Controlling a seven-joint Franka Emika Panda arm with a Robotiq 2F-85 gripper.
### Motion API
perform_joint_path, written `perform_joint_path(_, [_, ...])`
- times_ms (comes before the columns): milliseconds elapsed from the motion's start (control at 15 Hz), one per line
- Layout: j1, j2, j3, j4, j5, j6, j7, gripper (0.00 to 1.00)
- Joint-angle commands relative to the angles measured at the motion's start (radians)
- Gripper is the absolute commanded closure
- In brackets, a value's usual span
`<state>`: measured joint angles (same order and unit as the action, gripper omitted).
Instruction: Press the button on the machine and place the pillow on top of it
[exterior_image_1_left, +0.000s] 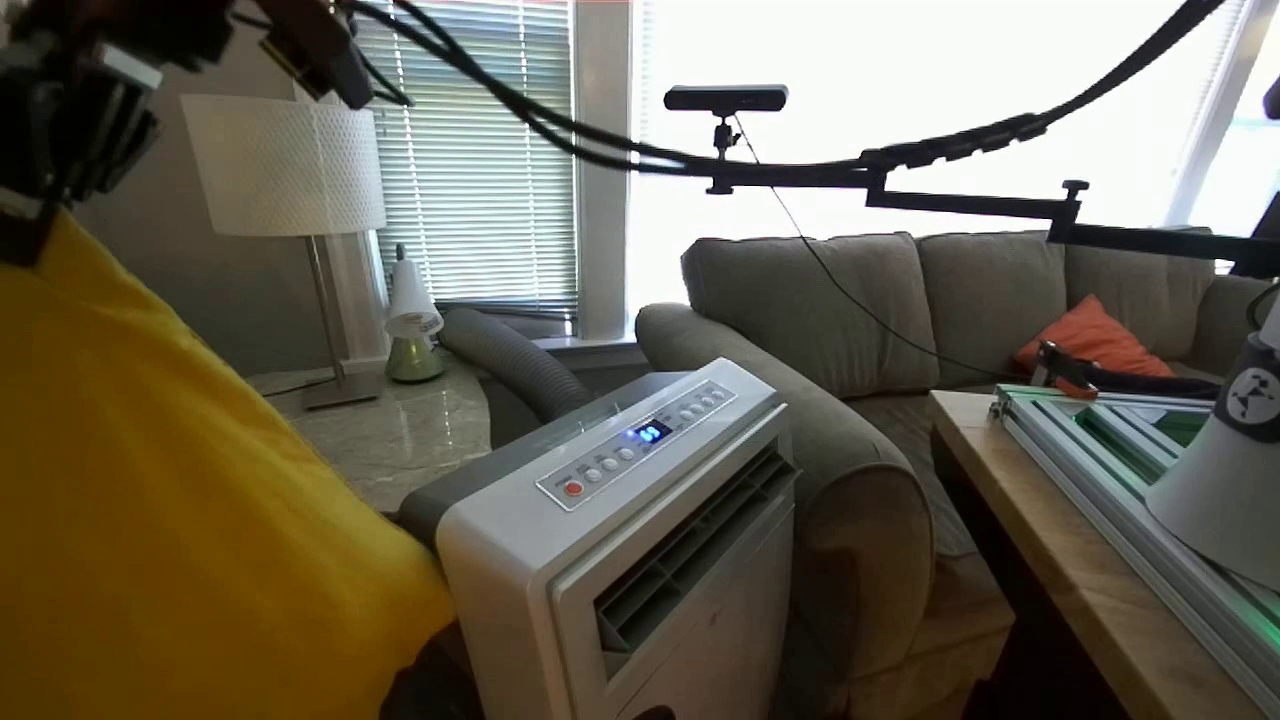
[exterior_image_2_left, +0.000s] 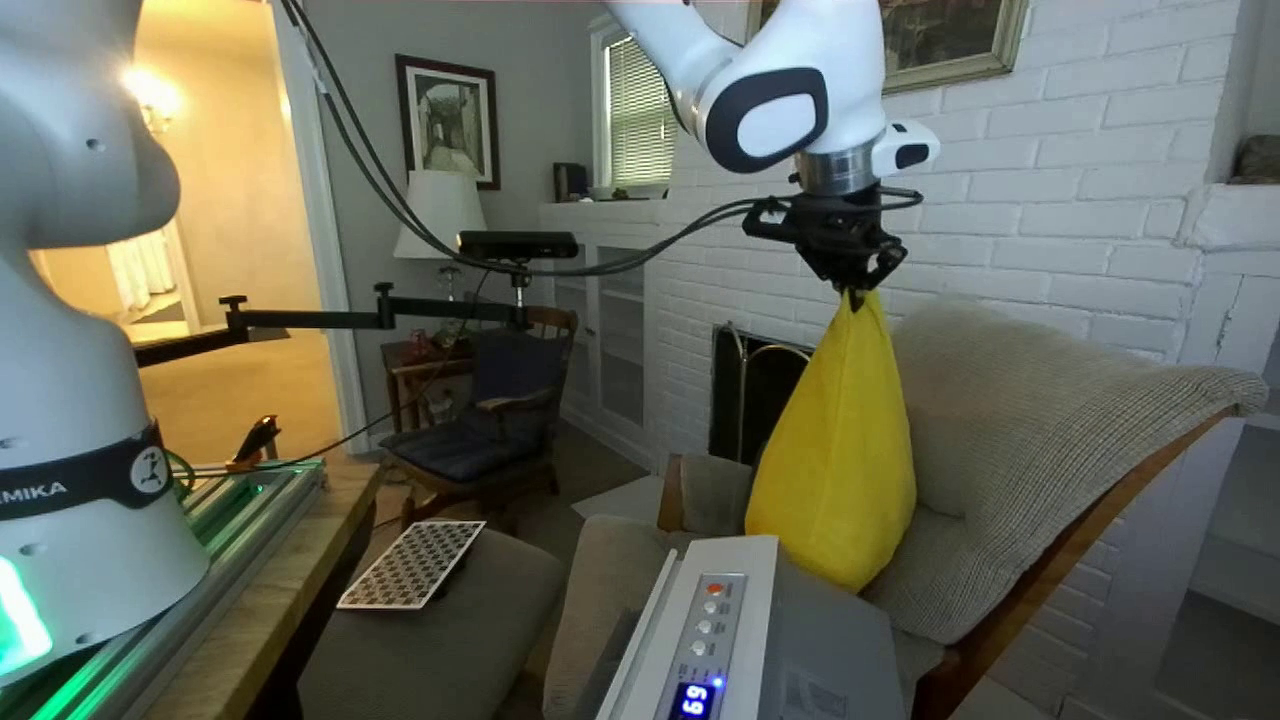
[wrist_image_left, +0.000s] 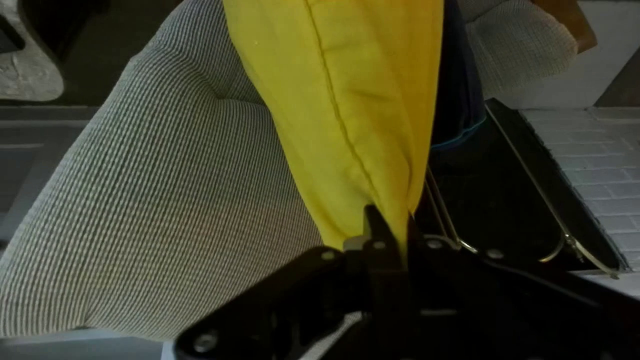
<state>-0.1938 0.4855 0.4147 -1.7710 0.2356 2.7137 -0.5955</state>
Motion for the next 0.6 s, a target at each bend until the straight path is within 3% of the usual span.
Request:
perform_joint_path(0, [-0.003,-0.210,-0.007,-0.161,0.039,0.033,-0.025,0.98])
perform_joint_path(200, [0.022,-0.317,-0.044,-0.196,0.048,0.036,-0.013,0.98])
perform_joint_path(267, [-0.017,-0.345,-0.012,-0.205,0.028,0.036,-0.003,0.98])
perform_joint_path(533, [-0.029,-0.454,-0.028,-0.227,0.024,0.043,0.008,0.98])
